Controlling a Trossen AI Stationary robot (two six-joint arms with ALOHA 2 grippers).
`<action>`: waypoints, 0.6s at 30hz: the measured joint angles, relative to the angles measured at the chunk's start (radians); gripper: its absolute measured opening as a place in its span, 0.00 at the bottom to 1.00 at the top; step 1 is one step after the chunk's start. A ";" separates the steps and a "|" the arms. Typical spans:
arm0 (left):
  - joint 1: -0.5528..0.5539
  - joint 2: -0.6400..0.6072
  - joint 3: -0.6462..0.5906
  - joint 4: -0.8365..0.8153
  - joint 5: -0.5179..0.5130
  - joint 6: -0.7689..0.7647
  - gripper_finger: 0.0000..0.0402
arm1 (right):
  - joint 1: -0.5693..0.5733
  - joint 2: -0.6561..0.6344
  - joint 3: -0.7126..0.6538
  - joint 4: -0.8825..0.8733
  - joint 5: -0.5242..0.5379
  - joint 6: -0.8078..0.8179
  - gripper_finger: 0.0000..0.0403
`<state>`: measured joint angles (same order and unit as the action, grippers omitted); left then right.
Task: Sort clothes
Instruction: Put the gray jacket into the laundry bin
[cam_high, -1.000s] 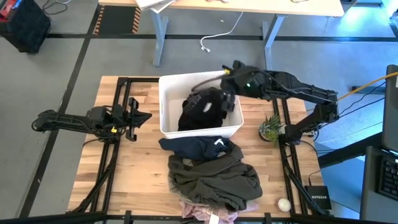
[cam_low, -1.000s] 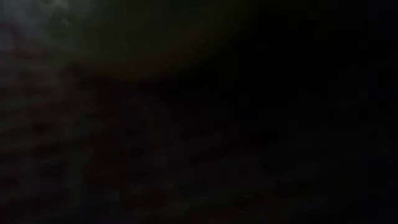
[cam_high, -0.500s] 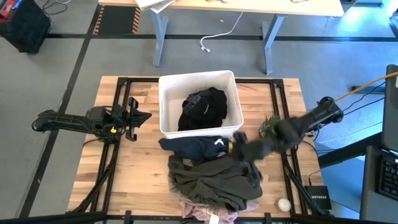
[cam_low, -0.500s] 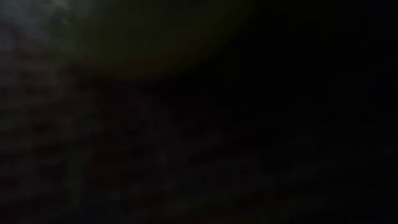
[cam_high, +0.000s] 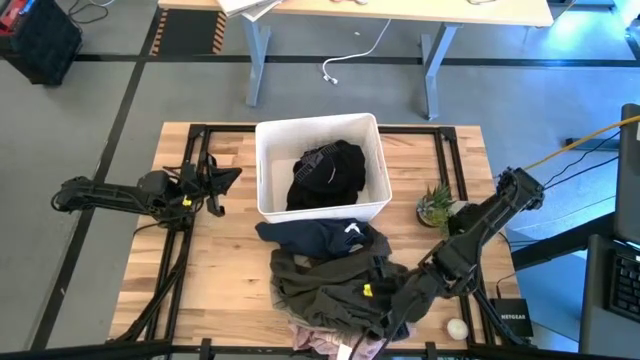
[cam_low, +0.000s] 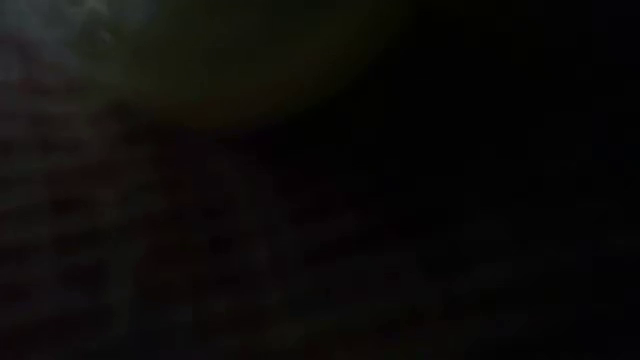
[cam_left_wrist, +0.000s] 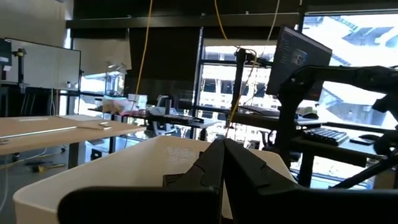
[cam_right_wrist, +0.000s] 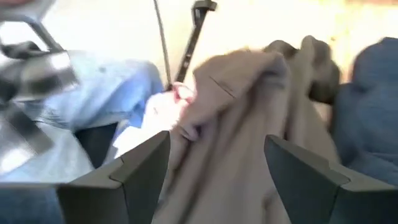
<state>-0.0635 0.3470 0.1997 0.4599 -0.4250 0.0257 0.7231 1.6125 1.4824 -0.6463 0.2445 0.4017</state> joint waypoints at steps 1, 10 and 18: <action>0.000 0.000 0.000 -0.001 -0.001 0.000 0.01 | -0.001 0.019 0.019 -0.001 -0.002 0.016 0.69; 0.000 0.000 0.000 -0.010 -0.001 -0.003 0.01 | -0.003 0.160 0.061 -0.154 -0.025 0.070 0.69; 0.000 0.000 0.000 -0.010 -0.001 -0.003 0.01 | -0.030 0.213 0.062 -0.281 0.211 0.083 0.69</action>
<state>-0.0635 0.3466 0.1997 0.4503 -0.4263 0.0223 0.6933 1.8257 1.5448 -0.9271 0.4558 0.4850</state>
